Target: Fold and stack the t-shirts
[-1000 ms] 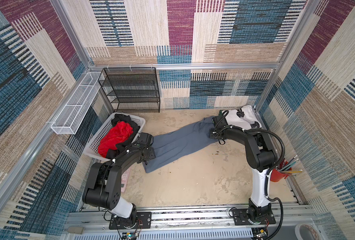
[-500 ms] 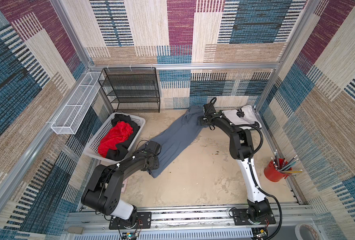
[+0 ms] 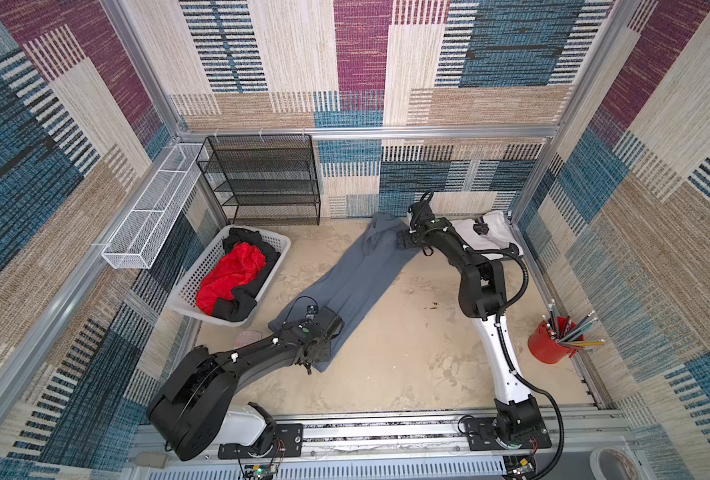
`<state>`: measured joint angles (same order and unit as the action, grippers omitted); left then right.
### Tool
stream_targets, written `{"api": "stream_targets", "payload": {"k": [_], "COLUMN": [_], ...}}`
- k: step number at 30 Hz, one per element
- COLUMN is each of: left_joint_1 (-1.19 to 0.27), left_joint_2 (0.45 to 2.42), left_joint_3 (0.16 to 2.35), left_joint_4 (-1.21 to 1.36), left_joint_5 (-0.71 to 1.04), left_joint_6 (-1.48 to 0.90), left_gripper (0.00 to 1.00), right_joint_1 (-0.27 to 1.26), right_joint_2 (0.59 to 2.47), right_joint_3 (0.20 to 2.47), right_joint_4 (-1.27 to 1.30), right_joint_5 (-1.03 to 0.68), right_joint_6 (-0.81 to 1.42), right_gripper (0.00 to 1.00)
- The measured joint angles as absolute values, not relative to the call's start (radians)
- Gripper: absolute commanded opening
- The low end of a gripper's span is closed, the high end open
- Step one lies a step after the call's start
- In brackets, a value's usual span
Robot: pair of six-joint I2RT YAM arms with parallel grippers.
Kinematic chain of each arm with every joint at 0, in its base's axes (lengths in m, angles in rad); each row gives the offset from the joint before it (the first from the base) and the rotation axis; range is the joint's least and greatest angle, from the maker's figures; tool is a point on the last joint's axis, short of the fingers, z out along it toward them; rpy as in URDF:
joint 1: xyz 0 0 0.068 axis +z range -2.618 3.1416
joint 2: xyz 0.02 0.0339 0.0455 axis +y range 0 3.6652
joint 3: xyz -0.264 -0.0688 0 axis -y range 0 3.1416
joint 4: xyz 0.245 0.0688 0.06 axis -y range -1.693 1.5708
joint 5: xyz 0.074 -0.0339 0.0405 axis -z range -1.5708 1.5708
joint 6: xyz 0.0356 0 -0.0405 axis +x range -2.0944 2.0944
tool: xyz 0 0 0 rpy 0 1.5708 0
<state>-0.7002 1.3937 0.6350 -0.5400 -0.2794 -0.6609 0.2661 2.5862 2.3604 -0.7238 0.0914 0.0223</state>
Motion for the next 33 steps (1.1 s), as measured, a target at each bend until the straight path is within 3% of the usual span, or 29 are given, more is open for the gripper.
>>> {"api": "stream_targets", "payload": {"k": [3,6,11,15,19,21,25,33], "left_joint_1": [-0.765,-0.818,-0.895,-0.926,-0.934,-0.934,-0.934,-0.934], "left_joint_2": [1.394,1.381,1.32,1.295,1.279,1.277,1.278,1.311], "left_joint_3": [0.652,0.671,0.728,0.812,0.859,0.871,0.878,0.793], "left_joint_4": [-0.599,-0.673,-0.781,-0.822,-0.846,-0.85,-0.849,-0.781], "left_joint_5": [-0.285,-0.267,-0.202,-0.18,-0.155,-0.15,-0.147,-0.126], "left_joint_6": [-0.682,-0.71,-0.74,-0.744,-0.731,-0.725,-0.71,-0.715], "left_gripper": [0.16,0.32,0.71,0.81,0.84,0.84,0.84,0.8], "right_joint_1": [0.263,0.256,0.217,0.204,0.194,0.187,0.177,0.15], "right_joint_2": [2.523,2.431,2.263,2.098,2.013,2.023,2.088,2.271], "right_joint_3": [2.314,2.24,2.058,1.761,1.526,1.488,1.505,1.684], "right_joint_4": [-0.723,-0.717,-0.648,-0.557,-0.432,-0.392,-0.309,-0.263], "right_joint_5": [0.07,0.039,-0.058,-0.125,-0.237,-0.265,-0.3,-0.328], "right_joint_6": [-0.025,-0.047,0.025,0.153,0.281,0.324,0.379,0.411], "right_gripper": [0.99,0.99,0.99,0.99,1.0,0.94,0.82,0.69]}}
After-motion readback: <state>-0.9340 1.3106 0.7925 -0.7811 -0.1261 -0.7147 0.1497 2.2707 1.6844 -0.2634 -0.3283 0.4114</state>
